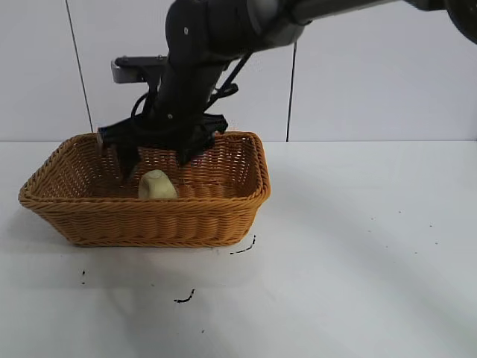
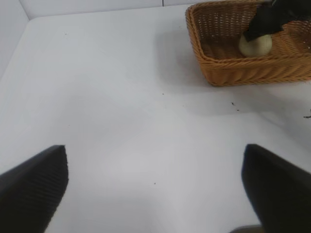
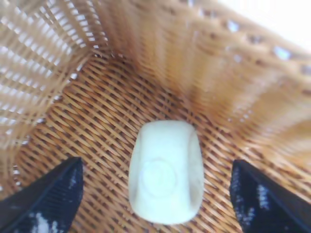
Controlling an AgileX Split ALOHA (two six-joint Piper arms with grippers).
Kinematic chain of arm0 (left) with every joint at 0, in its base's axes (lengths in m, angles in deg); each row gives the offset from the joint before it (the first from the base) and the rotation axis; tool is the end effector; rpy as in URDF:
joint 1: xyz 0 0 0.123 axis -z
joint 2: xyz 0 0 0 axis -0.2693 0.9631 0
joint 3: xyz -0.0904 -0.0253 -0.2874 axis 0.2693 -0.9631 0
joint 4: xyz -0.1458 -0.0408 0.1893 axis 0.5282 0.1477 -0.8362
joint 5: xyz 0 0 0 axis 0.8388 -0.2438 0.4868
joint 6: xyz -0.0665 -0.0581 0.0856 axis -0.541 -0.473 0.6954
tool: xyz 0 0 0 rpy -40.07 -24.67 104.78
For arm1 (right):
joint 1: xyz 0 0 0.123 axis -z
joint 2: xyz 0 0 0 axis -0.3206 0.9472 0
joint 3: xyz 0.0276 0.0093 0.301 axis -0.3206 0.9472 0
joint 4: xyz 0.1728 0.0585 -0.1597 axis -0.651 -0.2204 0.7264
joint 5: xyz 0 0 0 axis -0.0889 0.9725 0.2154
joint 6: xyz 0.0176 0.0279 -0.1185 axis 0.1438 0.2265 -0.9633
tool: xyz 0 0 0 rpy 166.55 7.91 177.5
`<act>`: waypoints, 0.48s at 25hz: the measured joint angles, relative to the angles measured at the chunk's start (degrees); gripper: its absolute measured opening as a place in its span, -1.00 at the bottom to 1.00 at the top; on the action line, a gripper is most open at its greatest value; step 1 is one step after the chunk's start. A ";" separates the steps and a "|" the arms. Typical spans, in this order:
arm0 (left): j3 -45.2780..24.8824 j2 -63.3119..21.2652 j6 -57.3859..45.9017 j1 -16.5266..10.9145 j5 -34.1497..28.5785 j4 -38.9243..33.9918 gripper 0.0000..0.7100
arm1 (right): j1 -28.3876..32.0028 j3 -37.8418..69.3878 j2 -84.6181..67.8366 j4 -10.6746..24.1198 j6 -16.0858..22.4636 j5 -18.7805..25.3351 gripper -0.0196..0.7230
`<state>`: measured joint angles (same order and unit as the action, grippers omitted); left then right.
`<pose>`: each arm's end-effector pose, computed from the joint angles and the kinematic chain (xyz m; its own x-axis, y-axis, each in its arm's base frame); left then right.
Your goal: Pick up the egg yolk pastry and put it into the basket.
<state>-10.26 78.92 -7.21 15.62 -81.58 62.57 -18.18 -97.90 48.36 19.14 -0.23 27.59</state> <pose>-0.0035 -0.0001 0.2579 -0.4535 0.0810 -0.8876 0.0369 0.9967 0.0721 0.4416 0.3293 0.2330 -0.7220 -0.4308 -0.5415 -0.5324 0.8457 0.0370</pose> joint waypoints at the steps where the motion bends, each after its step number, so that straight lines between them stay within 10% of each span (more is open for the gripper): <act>1: 0.00 0.00 0.00 0.00 0.00 0.00 0.96 | 0.82 -1.10 0.00 0.00 0.00 2.20 0.70; 12: 0.00 0.00 0.00 0.00 0.00 0.00 0.96 | 18.38 -3.67 0.00 0.02 -0.28 7.64 0.70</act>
<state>-10.26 78.92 -7.21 15.62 -81.58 62.57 0.20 -101.56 48.36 19.16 -0.51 35.22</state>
